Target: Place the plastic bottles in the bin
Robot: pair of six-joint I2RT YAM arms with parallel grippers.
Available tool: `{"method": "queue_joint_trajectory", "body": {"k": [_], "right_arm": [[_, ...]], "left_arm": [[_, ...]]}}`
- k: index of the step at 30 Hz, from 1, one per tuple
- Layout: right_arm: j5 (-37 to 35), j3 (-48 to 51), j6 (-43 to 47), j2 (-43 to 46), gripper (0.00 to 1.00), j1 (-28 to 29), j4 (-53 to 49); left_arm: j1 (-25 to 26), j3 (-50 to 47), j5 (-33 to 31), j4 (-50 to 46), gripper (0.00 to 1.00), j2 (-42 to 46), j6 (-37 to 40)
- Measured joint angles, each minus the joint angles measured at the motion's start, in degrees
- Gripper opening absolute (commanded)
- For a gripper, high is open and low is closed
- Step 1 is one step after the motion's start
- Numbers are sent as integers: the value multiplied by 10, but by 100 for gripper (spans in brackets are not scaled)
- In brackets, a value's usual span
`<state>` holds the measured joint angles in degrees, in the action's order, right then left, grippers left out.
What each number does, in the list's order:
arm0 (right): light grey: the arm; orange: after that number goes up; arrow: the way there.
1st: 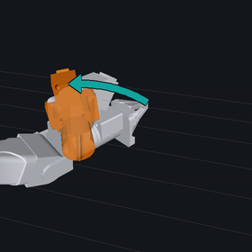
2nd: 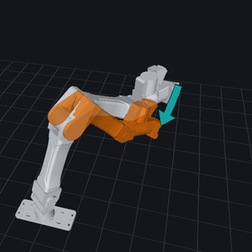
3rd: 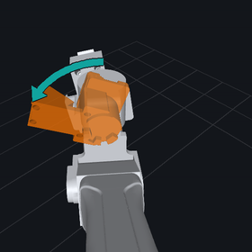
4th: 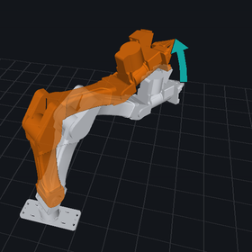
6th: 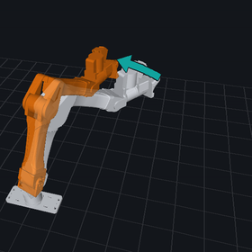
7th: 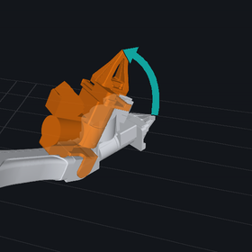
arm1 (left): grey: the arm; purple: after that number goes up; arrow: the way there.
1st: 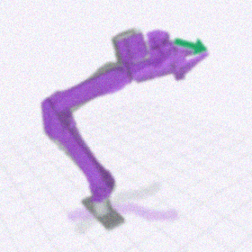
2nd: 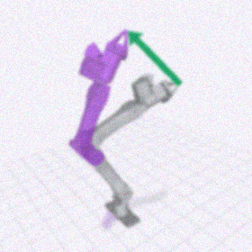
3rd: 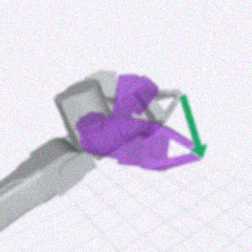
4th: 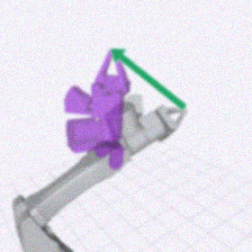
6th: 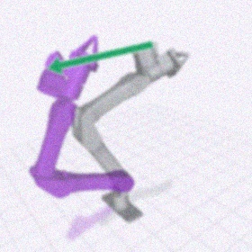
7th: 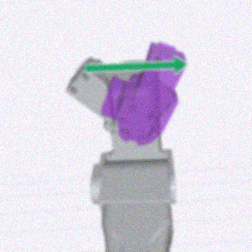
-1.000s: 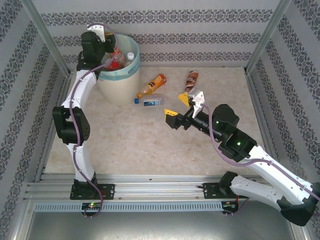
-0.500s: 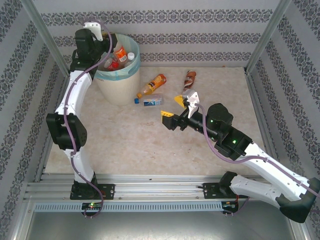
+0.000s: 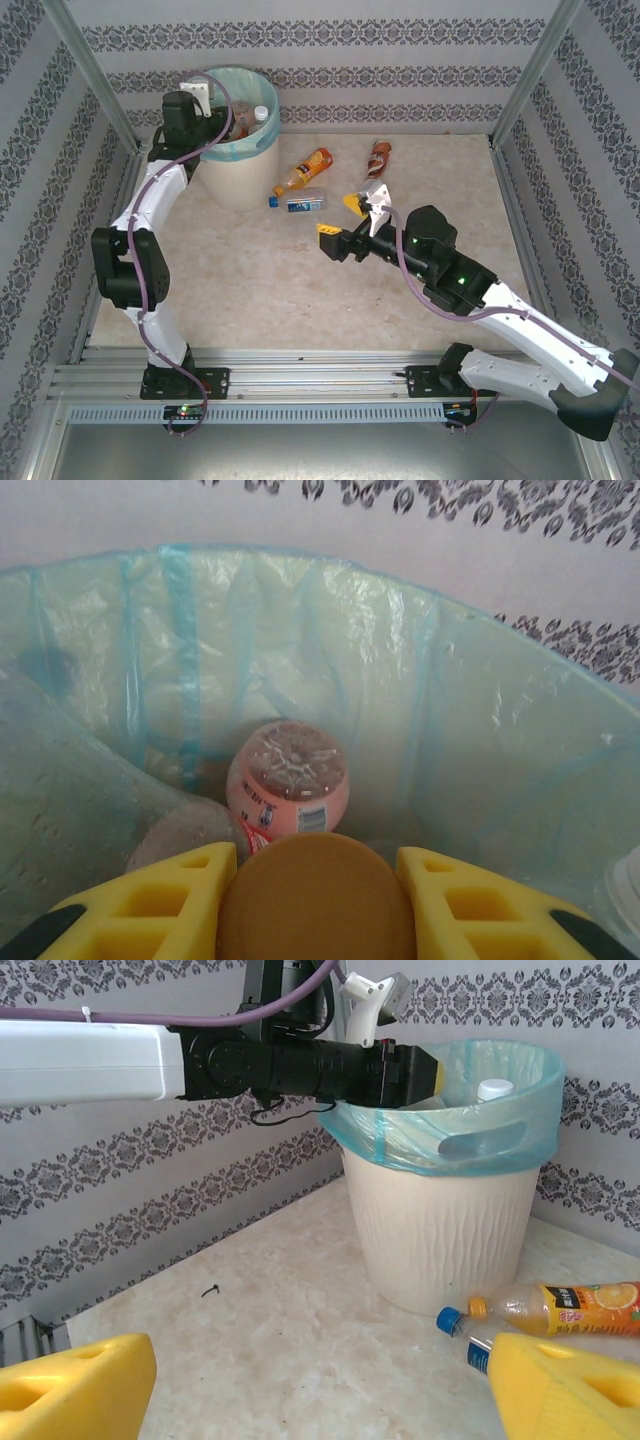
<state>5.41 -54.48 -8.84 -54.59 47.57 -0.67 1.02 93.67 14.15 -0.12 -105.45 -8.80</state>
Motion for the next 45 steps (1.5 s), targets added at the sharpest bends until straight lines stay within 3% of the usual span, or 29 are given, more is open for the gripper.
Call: {"method": "queue_joint_trajectory", "body": {"k": [9, 10, 12, 14, 15, 19, 25, 32, 38, 45], "right_arm": [[0, 0, 0, 0, 86, 3, 0], [0, 0, 0, 0, 86, 3, 0], [0, 0, 0, 0, 86, 3, 0], [0, 0, 0, 0, 86, 4, 0], [0, 0, 0, 0, 86, 6, 0], [0, -6, 0, -6, 86, 7, 0], [0, -18, 0, -21, 86, 7, 0], [-28, -33, 0, -50, 88, 7, -12], [-86, -137, -19, -149, 91, -17, -95], [-102, -210, -80, -272, 88, -167, -155]], "left_arm": [[0, -22, 2, 36, 0, 7, 8], [0, -21, 2, 36, 3, 7, 9], [0, -14, 2, 30, 30, 4, 9], [0, 7, 3, 9, 49, -5, 9], [0, 23, 4, -8, 56, -10, 8], [0, 94, 6, -55, 68, -21, 2], [0, 207, 6, -75, 66, -5, -11], [0, 232, 24, -117, 57, 65, -36], [11, 110, 46, -132, 57, 150, -50], [125, -65, 55, -125, 62, 247, -35]]}}
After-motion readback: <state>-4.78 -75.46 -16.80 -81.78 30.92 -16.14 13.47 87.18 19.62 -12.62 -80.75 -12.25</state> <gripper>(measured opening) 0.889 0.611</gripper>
